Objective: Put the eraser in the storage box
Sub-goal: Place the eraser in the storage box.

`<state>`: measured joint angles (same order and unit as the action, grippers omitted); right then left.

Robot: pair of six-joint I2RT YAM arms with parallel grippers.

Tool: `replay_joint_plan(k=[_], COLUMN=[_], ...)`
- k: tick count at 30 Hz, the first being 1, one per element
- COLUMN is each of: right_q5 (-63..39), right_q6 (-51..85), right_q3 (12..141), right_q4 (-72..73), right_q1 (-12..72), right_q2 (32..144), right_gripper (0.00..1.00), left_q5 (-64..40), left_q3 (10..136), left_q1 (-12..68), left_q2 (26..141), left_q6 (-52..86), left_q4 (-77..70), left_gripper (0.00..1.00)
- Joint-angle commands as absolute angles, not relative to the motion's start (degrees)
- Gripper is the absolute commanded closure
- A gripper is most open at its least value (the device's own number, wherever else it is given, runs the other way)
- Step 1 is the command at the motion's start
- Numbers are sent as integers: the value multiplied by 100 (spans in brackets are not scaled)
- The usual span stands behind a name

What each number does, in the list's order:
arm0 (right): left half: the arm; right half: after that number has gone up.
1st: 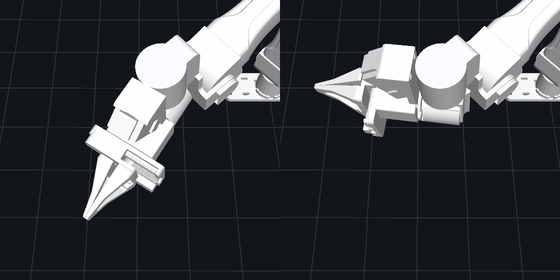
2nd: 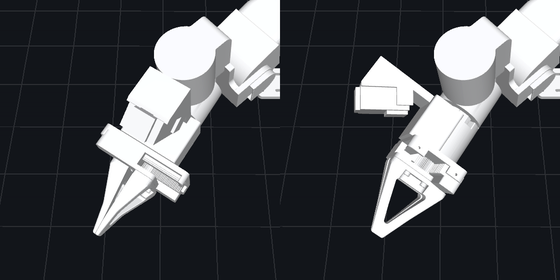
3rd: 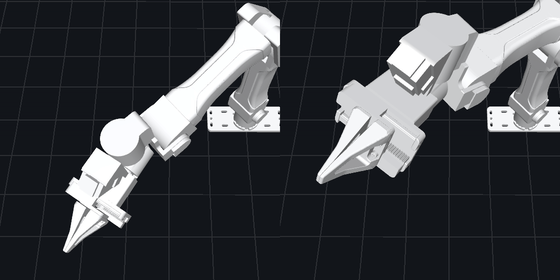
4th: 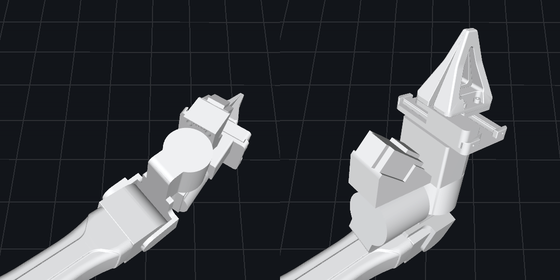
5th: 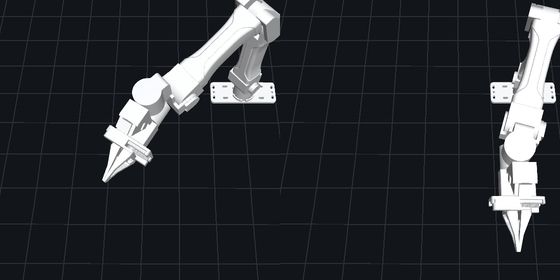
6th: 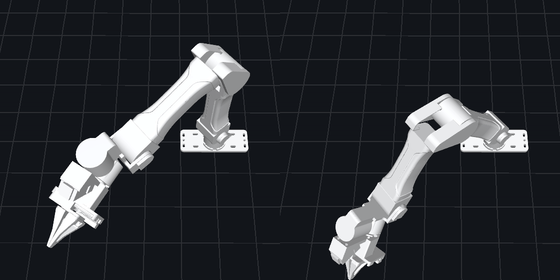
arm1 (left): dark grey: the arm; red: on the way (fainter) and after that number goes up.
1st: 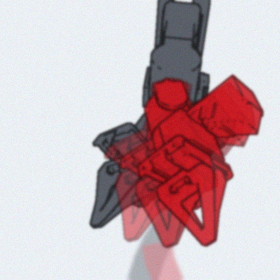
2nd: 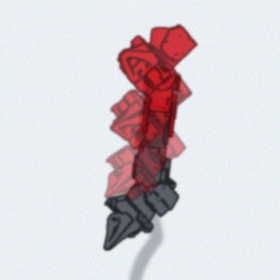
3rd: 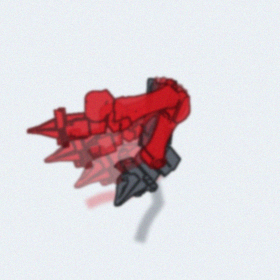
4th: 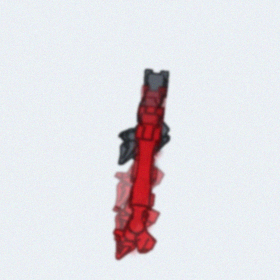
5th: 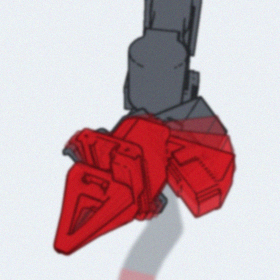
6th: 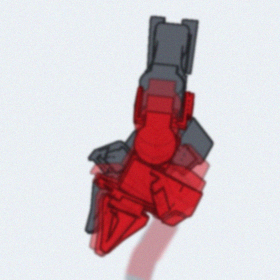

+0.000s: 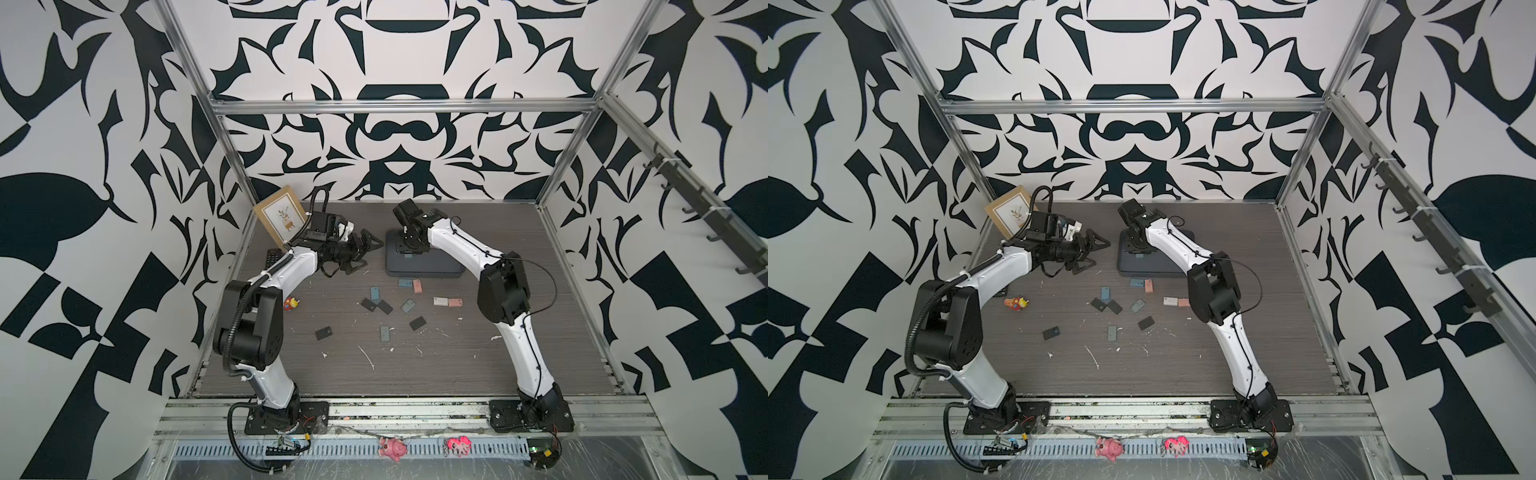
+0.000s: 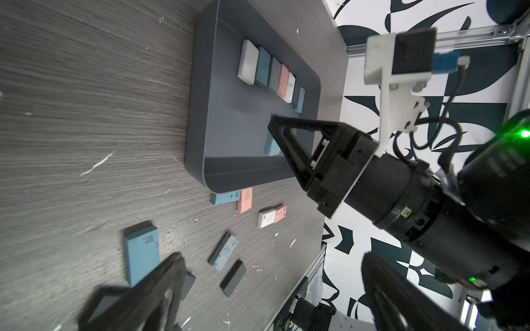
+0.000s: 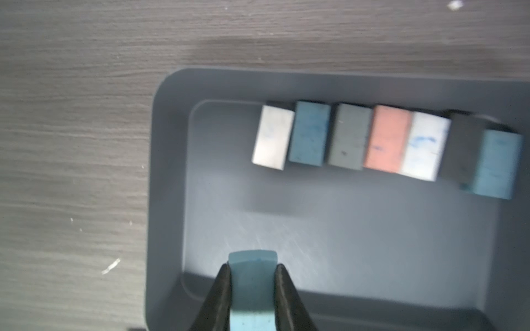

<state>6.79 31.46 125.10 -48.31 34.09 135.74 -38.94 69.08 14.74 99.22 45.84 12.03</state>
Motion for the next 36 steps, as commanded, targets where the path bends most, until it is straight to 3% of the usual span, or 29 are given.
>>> replay_joint_plan(k=[1, 18, 36], right_q5=[456, 229, 200], right_q6=[3364, 3793, 3867], right_q3=[13224, 14630, 14950], right_q4=[-5023, -4813, -4446], right_q1=[3376, 3142, 3026], right_q2=[13753, 14987, 15343], right_gripper=[74, 74, 71], left_q5=[-4043, -4245, -4271], left_q3=[7127, 6972, 6996], left_q1=[1481, 1426, 1371], left_q2=[10124, 10223, 10305], left_q6=[4596, 4824, 4866], left_q4=[1057, 730, 732], left_gripper=[1, 1, 1])
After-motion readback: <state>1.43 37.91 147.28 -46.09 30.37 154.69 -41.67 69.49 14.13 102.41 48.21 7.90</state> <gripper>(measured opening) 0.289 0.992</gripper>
